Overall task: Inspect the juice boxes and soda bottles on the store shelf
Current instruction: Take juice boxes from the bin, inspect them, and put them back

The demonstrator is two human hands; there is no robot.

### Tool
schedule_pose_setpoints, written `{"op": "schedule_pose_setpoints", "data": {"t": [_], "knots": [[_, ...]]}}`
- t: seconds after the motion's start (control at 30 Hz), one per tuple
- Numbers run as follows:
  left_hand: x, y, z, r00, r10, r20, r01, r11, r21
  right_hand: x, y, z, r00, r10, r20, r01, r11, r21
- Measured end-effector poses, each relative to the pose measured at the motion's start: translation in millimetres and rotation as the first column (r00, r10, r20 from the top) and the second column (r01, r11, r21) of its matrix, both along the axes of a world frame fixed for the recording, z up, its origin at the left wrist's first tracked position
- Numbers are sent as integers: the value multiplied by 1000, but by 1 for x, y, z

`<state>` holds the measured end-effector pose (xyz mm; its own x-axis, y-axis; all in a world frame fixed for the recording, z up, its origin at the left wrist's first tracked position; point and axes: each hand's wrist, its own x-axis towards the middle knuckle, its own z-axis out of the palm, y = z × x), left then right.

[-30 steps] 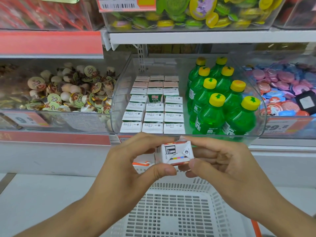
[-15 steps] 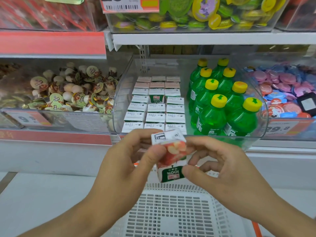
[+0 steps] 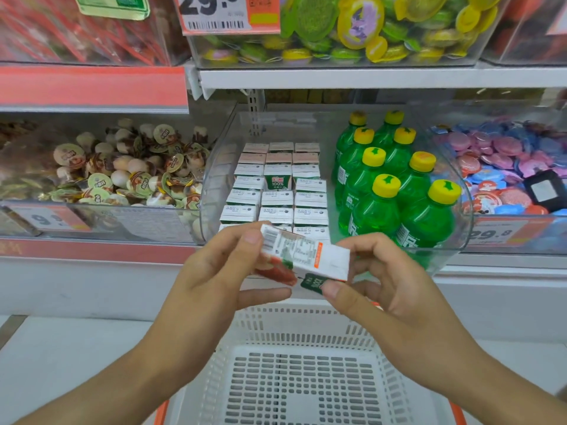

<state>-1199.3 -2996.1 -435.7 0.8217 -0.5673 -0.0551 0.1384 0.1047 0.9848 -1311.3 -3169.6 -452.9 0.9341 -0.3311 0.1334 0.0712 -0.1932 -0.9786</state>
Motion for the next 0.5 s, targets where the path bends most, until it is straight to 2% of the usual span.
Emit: {"op": "schedule_pose_setpoints", "data": {"t": [0.07,0.13,0.2,0.27,0.33,0.4,0.43,0.5], "knots": [[1,0,2,1000,5,-20,-5,1000,-2,1,0,-1,997,-31,73,38,994,-99],[0,-1,2,986,-15,-164,0,996,-90,2,3,-3,992,-41,122,57,990,-126],[0,-1,1,955,-38,-294,-15,984,-177,5,9,-4,987,8,161,-4,1000,-25],[3,-1,2,966,-38,-257,-7,985,-171,9,15,-2,980,53,191,-70,994,84],[7,1,3,998,-32,-45,29,998,-59,17,18,3,969,0,249,-20,997,78],[16,4,1,955,-32,296,-7,992,129,30,15,12,941,-83,328,82,996,18],[23,5,-1,888,-43,458,-63,975,214,38,12,17,928,-110,356,126,992,-23],[36,5,-8,687,-158,709,-183,907,379,58,5,29,916,-146,374,213,967,-143]]}}
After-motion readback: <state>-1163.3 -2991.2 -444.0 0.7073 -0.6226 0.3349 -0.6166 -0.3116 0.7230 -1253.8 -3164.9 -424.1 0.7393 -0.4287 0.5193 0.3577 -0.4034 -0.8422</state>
